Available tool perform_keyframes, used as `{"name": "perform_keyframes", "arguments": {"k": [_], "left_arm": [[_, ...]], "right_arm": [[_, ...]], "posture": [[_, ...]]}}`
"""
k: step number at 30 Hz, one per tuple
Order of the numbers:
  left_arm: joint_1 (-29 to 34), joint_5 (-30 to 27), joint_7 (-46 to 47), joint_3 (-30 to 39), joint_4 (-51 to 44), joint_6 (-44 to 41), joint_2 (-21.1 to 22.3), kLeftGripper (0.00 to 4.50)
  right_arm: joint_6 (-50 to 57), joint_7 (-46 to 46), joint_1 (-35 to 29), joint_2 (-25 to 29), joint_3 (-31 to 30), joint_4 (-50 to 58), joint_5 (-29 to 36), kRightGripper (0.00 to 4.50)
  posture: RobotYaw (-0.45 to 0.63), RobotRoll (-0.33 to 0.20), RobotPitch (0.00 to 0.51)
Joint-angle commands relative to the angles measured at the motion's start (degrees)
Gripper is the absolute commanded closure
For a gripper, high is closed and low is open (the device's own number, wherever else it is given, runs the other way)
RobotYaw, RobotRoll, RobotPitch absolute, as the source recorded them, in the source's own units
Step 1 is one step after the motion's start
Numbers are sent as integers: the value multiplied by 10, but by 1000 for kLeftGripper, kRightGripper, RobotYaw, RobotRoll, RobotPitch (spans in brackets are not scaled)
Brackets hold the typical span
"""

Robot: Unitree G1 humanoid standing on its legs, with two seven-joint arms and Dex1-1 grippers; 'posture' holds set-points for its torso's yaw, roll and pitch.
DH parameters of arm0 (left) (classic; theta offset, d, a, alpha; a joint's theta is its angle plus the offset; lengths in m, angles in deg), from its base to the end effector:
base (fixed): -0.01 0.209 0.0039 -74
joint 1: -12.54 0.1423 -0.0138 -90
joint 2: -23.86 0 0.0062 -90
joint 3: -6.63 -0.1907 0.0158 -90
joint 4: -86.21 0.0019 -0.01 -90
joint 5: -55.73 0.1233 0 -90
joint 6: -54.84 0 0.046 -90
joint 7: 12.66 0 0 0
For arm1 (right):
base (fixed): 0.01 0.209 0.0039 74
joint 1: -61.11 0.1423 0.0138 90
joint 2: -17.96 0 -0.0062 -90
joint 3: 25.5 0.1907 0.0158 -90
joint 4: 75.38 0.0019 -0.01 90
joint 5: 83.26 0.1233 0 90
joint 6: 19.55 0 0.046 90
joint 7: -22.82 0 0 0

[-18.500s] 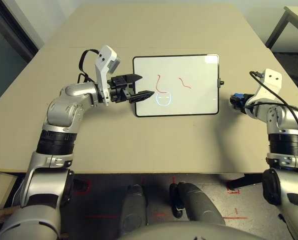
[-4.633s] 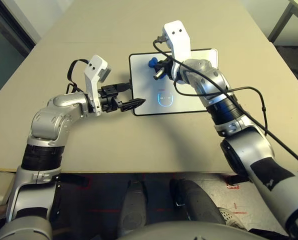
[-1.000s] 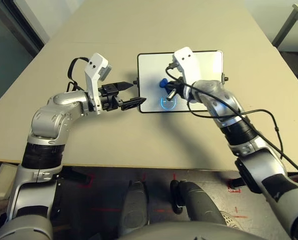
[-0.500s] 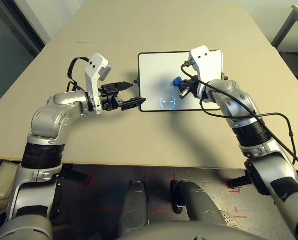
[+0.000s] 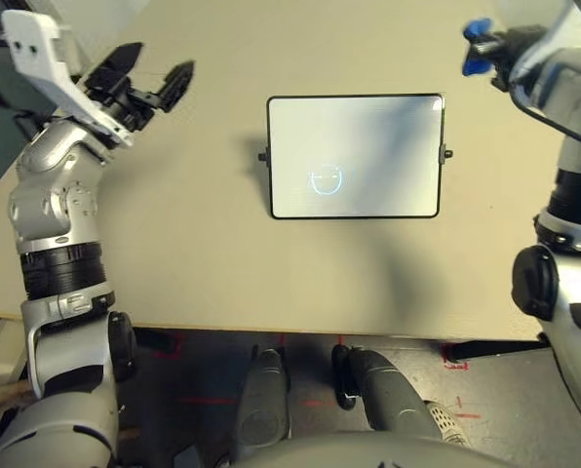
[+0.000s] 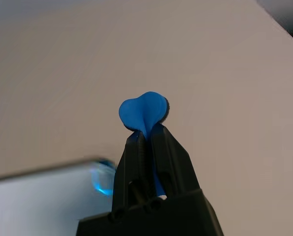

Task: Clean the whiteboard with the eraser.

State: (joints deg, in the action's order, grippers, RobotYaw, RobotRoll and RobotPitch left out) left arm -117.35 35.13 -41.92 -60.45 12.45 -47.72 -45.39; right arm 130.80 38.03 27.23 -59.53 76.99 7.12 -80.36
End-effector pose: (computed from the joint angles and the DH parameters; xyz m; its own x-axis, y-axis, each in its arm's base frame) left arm 0.2722 0.3086 0.2214 0.9168 -0.1740 0.3593 0.1312 0.9813 0.1406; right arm 0.3023 -0.2330 0.2559 0.9878 -0.0207 -0.1541 -0.0009 0.9903 -0.1387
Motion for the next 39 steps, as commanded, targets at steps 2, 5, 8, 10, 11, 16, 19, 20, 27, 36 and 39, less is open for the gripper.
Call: {"name": "perform_keyframes", "arguments": {"k": [2, 5, 8, 10, 11, 16, 19, 20, 27, 36, 39], "left_arm": [[27, 12, 22, 27, 59, 38, 13, 0], [44, 13, 23, 28, 86, 55, 13, 0], [53, 9, 24, 26, 98, 60, 8, 0], [60, 6, 21, 22, 98, 55, 3, 0], [62, 5, 20, 21, 98, 53, 2, 0], [73, 6, 20, 18, 116, 56, -6, 0], [75, 6, 19, 17, 122, 58, -6, 0], [75, 5, 18, 17, 123, 58, -7, 0], [71, 6, 14, 12, 129, 57, -6, 0], [64, 11, 16, -4, 129, 59, -14, 0], [61, 15, 19, -10, 129, 58, -18, 0]], "right_arm": [[29, -15, -63, 17, 8, -12, -3, 4485], [63, -20, -99, 6, 9, -10, 6, 4485], [82, -23, -117, -4, 12, -15, 13, 4485], [90, -25, -116, -15, 19, -24, 21, 4486], [92, -26, -115, -17, 19, -27, 24, 4487], [96, -26, -110, -21, 12, -56, 30, 4487], [105, -25, -111, -23, 8, -61, 34, 4487], [104, -23, -113, -22, 6, -63, 36, 4487], [83, -27, -110, -25, 6, -70, 41, 3070], [54, -34, -106, -9, 38, -46, 50, 53], [14, -28, -108, 0, 51, -60, 55, 22]], "posture": [[-22, 0, 130], [-20, 0, 128], [-20, 0, 127], [-18, 0, 126], [-18, 0, 126], [-14, 0, 124], [-12, 0, 123], [-11, 0, 123], [-13, 0, 124], [-22, 0, 124], [-27, 0, 128]]}}
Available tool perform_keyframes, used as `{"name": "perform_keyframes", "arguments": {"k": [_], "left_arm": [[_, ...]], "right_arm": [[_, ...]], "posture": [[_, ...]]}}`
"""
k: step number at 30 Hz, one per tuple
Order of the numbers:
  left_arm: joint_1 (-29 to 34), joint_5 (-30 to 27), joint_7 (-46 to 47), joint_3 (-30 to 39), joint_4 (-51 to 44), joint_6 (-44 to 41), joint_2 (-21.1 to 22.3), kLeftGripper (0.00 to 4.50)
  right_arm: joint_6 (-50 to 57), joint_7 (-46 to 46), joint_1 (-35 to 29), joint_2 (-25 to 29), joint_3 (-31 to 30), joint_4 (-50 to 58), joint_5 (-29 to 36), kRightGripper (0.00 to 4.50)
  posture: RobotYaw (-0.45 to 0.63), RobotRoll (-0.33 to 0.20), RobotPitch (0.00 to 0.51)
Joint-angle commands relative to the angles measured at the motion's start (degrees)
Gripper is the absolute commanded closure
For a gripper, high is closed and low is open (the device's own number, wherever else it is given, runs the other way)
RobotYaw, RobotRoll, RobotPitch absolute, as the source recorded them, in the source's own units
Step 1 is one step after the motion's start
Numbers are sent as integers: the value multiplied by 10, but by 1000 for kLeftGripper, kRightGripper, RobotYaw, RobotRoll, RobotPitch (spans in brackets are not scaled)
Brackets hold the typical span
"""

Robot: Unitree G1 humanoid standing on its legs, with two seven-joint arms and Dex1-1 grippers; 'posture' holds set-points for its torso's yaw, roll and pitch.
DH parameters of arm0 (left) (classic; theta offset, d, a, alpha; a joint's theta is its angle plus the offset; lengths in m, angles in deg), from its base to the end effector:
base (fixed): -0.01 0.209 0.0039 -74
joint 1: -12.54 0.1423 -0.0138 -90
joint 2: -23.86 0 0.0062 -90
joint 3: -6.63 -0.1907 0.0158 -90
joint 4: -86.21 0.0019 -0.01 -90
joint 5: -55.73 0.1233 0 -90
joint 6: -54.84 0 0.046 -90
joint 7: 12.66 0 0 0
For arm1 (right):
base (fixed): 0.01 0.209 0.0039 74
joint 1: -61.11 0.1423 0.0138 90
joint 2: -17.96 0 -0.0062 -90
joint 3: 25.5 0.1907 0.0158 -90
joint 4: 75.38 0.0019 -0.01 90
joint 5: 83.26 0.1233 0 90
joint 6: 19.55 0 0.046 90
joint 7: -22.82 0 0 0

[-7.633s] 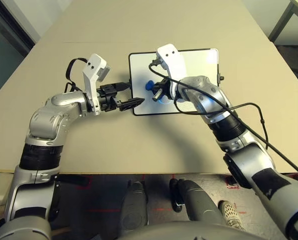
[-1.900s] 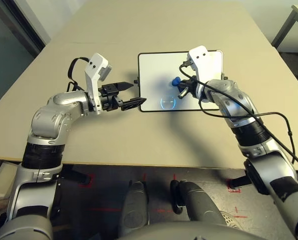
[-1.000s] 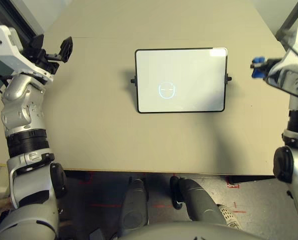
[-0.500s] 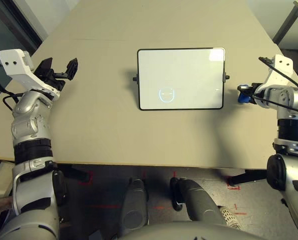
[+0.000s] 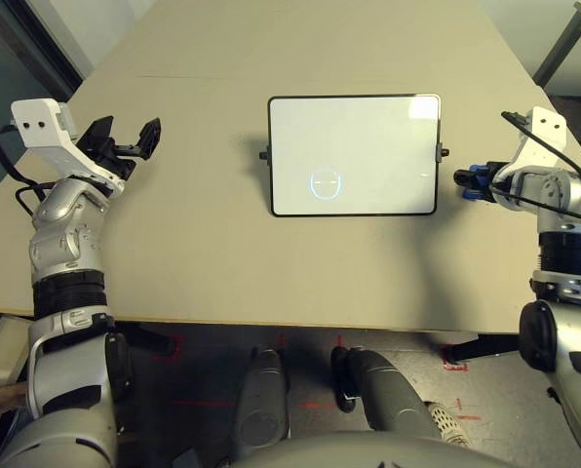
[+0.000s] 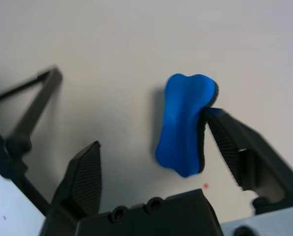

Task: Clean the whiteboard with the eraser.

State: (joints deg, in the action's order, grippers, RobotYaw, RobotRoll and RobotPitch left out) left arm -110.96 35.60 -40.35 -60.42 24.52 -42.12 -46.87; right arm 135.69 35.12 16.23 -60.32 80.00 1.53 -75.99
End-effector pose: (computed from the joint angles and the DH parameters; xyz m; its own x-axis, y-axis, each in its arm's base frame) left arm 0.2682 0.3259 0.1602 0.9821 -0.0481 0.1823 0.0428 0.9985 0.0331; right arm 0.2952 -0.2548 0.1840 0.8785 -0.0689 -0.4728 0.0718 0.9973 -0.0118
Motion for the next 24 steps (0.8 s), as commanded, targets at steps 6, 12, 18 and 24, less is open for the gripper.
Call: {"name": "perform_keyframes", "arguments": {"k": [6, 12, 18, 24], "left_arm": [[-17, 15, 0, -27, 22, 3, -11, 0], [-21, 33, 15, -21, 54, 57, 2, 0], [-15, 61, 40, -18, 109, 157, 1, 0], [-11, 73, 85, -2, 167, 221, 11, 0]], "right_arm": [[-153, 11, -23, 15, 30, -74, 15, 22], [-469, -11, -37, -1, 71, -199, 16, 22], [-742, 15, -33, -4, 88, -373, 28, 22], [-821, 48, -32, 2, 87, -467, 37, 22]], "posture": [[-33, 0, 134], [-49, 0, 139], [-43, 0, 133], [-39, 0, 121]]}}
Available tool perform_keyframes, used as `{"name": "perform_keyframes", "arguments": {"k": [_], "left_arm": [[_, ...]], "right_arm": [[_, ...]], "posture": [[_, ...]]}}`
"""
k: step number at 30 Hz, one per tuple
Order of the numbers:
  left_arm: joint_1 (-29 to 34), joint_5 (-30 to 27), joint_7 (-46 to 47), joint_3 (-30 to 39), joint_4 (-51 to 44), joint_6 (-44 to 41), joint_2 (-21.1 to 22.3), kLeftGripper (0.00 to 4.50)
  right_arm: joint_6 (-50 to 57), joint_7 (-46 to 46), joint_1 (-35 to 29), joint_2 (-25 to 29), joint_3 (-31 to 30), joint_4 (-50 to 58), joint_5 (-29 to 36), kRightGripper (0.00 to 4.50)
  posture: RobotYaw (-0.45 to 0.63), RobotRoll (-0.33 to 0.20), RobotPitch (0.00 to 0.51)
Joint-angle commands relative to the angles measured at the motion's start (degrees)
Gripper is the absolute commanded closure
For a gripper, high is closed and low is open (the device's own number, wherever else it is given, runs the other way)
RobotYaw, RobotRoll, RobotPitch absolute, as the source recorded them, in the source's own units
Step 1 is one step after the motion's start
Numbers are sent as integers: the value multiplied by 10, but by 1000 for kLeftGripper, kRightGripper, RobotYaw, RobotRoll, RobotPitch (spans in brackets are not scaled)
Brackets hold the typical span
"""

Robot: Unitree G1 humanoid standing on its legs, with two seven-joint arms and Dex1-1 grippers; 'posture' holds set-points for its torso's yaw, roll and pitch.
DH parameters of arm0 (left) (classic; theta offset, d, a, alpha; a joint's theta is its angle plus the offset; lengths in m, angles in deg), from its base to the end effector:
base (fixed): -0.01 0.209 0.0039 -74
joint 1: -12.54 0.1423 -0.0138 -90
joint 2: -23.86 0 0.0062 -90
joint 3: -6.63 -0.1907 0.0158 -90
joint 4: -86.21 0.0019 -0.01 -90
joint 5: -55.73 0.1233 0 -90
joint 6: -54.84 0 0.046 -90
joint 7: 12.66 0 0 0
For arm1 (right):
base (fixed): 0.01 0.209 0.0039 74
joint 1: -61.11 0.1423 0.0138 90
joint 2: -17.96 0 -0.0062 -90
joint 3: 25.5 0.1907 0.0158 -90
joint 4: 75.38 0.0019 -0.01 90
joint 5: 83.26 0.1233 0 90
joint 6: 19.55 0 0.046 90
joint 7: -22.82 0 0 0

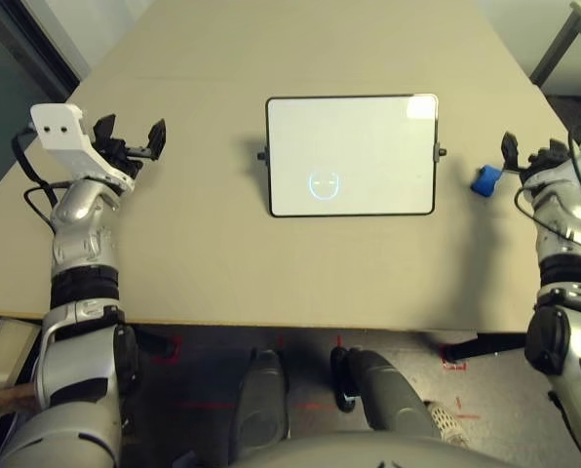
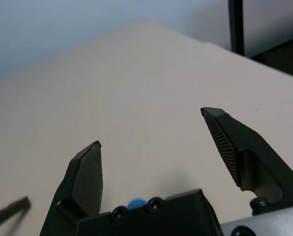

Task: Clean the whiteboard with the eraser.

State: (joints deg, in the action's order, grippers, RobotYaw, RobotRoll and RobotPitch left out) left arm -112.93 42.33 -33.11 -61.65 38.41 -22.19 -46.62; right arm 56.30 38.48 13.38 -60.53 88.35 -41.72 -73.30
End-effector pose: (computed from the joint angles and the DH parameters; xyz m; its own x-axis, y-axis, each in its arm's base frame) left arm 0.2709 0.3326 0.1456 0.9546 0.1099 0.2770 -0.1574 0.9752 0.1554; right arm 0.2965 -0.2992 0.1128 0.9720 -0.1873 0.1422 0.1864 0.9823 0.0193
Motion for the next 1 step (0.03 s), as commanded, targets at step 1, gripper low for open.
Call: {"name": "perform_keyframes", "arguments": {"k": [1], "left_arm": [[9, 7, 13, 8, 36, 24, 7, 0]], "right_arm": [[-32, 18, -7, 6, 1, -44, 10, 22]], "posture": [[-40, 0, 119]]}}
